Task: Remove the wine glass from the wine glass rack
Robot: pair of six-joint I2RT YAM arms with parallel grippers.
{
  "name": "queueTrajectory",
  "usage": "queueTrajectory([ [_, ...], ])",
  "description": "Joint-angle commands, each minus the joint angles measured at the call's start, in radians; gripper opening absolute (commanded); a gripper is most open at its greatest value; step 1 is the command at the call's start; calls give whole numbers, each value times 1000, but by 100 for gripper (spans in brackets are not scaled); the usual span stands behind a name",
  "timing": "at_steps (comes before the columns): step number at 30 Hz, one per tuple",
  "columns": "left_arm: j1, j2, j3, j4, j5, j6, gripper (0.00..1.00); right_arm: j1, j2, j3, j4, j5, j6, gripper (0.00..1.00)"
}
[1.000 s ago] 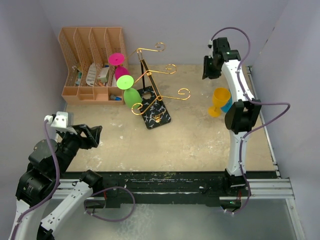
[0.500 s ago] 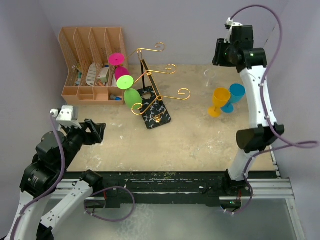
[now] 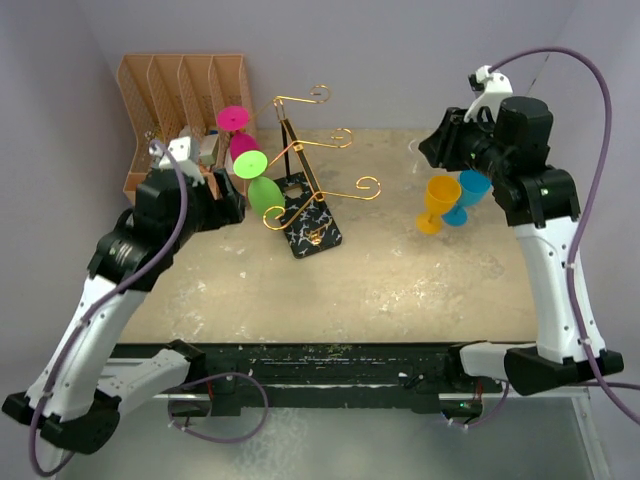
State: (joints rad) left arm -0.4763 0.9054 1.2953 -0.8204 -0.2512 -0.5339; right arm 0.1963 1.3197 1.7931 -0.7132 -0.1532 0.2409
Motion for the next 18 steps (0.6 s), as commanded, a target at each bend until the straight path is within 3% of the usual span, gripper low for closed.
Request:
queueTrajectory([
  [1,126,109,162,87,175,-45,84,3,-86,-46,78,-66,8,38],
  [6,360,253,289,153,558,-106,83,3,-127,-82,93,-115,10,38],
  [10,427,340,342,173,689,-98,83,3,-140,-88,96,-137,12,38],
  [15,519,376,194,289,881,-169,77,4,-151,-89,104,-156,13,38],
  [18,544,354,91,385,927,-215,75,4,-155,-89,102,-160,12,38],
])
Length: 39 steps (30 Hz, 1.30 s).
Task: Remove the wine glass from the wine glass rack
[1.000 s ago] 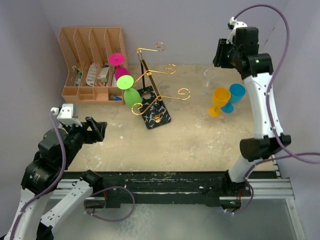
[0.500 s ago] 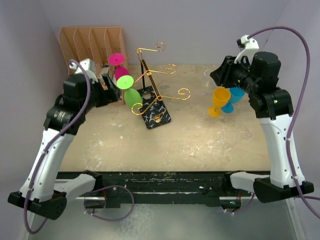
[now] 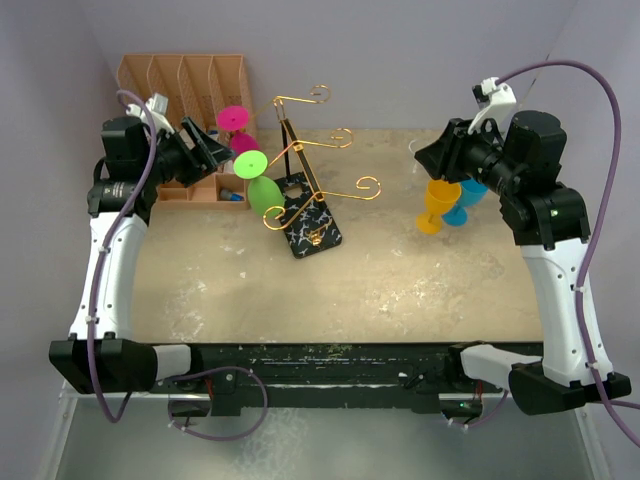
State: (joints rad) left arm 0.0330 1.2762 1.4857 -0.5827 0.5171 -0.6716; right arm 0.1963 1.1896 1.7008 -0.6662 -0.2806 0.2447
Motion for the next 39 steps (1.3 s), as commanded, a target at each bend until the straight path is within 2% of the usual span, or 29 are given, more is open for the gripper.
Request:
queueTrajectory([
  [1,37,-25,-122,165,161,-84,75,4,-27,1,56,-35,9,38],
  [6,37,-18,-156,183,173,-91,75,4,-31,-10,68,-50,12,38],
  [13,38,26,-220,287,229,-158,72,5,-31,-8,71,-53,13,37],
  [28,38,107,-226,351,237,-203,64,4,-21,-9,75,-59,15,37],
  [31,38,127,-233,393,262,-229,57,5,-22,-13,76,-59,15,36],
  [39,40,118,-227,395,268,-233,24,4,-25,-17,79,-51,16,36],
])
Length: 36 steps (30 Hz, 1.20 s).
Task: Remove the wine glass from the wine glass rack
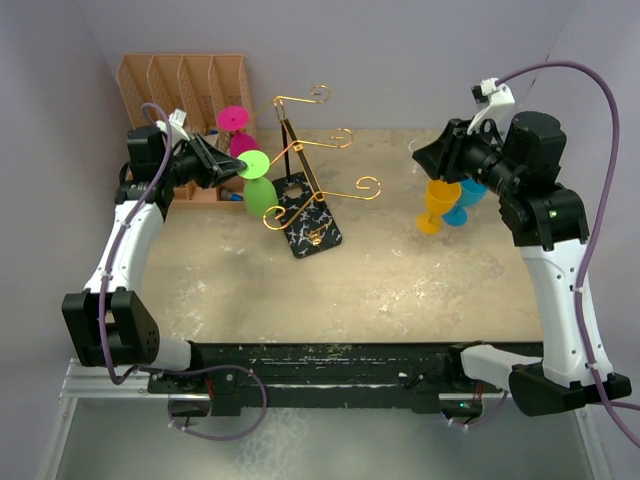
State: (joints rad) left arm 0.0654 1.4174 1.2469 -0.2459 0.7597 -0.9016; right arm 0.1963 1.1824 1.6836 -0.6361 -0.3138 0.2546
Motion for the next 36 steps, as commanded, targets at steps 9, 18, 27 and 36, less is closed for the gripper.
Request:
queueTrajectory([
  [9,21,-54,2,75,45,-47,7,5,-23,-1,54,-15,5,36],
  [18,24,-46,-97,340,151,-280,0,5,-34,-5,57,-5,8,36],
  [27,23,-16,-137,560,170,-428,0,5,-41,-20,80,-15,13,36],
  [36,8,74,-73,639,133,-473,0,5,-46,-30,100,-27,18,35],
])
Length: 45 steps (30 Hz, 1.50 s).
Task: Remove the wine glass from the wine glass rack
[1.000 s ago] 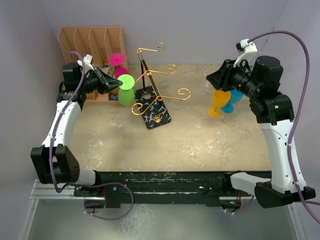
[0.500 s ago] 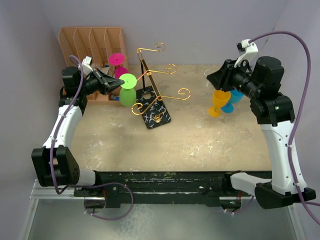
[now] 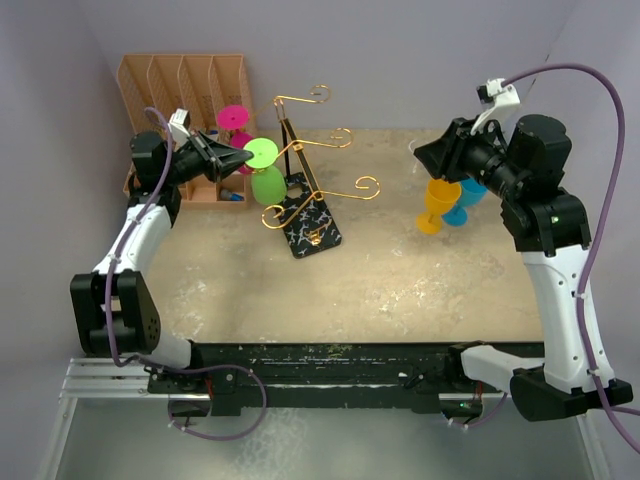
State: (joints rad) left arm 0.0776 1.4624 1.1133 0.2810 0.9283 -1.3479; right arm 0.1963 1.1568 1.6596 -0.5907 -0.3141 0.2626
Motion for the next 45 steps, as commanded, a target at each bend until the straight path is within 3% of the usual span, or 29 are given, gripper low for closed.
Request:
queueTrajectory([
  [1,-10,37,74,111,-44,-27,0,5,-21,-7,57,-26,11,35],
  [10,-50,101,236,-10,-119,60,0,5,-26,-16,59,-28,10,35],
  [15,-52,42,263,-159,-227,179,0,4,-30,-22,61,-27,9,35],
  [23,-52,-123,217,-159,-362,241,0,4,-35,-30,91,-55,11,36],
  [31,-52,-186,157,64,-254,-18,0,5,-49,-43,108,-89,22,36],
  [34,-52,-222,125,169,-232,-119,0,5,-64,-70,129,-165,48,38],
  [38,-52,-280,57,365,-211,-305,0,3,-92,-185,352,-477,158,55],
  [41,-52,-334,18,473,-208,-405,0,3,-103,-340,732,-675,450,58],
  [45,-52,-410,-6,554,-199,-504,0,5,-77,-496,1359,-753,824,59],
])
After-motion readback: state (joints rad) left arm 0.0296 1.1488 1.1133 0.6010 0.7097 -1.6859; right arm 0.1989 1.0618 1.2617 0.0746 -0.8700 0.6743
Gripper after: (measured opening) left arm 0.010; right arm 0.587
